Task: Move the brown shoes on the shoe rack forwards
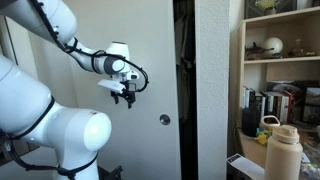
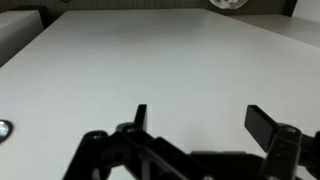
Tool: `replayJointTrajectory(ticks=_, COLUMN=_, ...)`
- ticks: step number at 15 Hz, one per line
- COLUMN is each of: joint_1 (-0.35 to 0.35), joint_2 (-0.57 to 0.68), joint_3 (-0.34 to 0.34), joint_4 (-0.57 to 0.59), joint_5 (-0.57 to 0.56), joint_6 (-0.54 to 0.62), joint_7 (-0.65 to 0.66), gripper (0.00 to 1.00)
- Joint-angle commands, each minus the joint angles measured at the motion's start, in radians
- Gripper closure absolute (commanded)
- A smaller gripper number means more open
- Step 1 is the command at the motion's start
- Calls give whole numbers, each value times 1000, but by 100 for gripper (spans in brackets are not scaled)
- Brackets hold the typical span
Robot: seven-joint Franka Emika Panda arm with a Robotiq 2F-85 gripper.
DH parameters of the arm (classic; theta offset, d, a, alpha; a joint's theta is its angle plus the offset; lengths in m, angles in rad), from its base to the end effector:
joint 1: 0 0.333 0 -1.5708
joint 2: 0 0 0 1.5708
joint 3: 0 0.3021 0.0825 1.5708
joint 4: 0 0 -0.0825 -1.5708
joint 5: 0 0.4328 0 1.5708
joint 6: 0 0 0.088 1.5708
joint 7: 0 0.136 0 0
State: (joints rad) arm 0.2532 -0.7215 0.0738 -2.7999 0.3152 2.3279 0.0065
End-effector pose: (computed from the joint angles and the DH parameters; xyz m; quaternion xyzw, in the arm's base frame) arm 0.3775 0.1346 0.3665 -0.9851 -0.0591 -0.1068 0.1209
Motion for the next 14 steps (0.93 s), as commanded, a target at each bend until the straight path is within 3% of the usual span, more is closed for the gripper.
replayJointTrajectory(ticks=1, joint_1=-2, joint_2=1, joint_3=1, joint_4=1, joint_5=1, joint_6=-3, joint_7=-1, gripper=0)
replayJointTrajectory(ticks=10, joint_1=-2, joint_2=4, joint_3=1, joint_4=1, joint_5=1, joint_6=-3, joint_7=-1, gripper=0)
replayJointTrajectory(ticks=14, joint_1=-46, joint_2=-68, joint_3=-12, joint_4=7, joint_5=-46, joint_6=-45, joint_7=2, gripper=0)
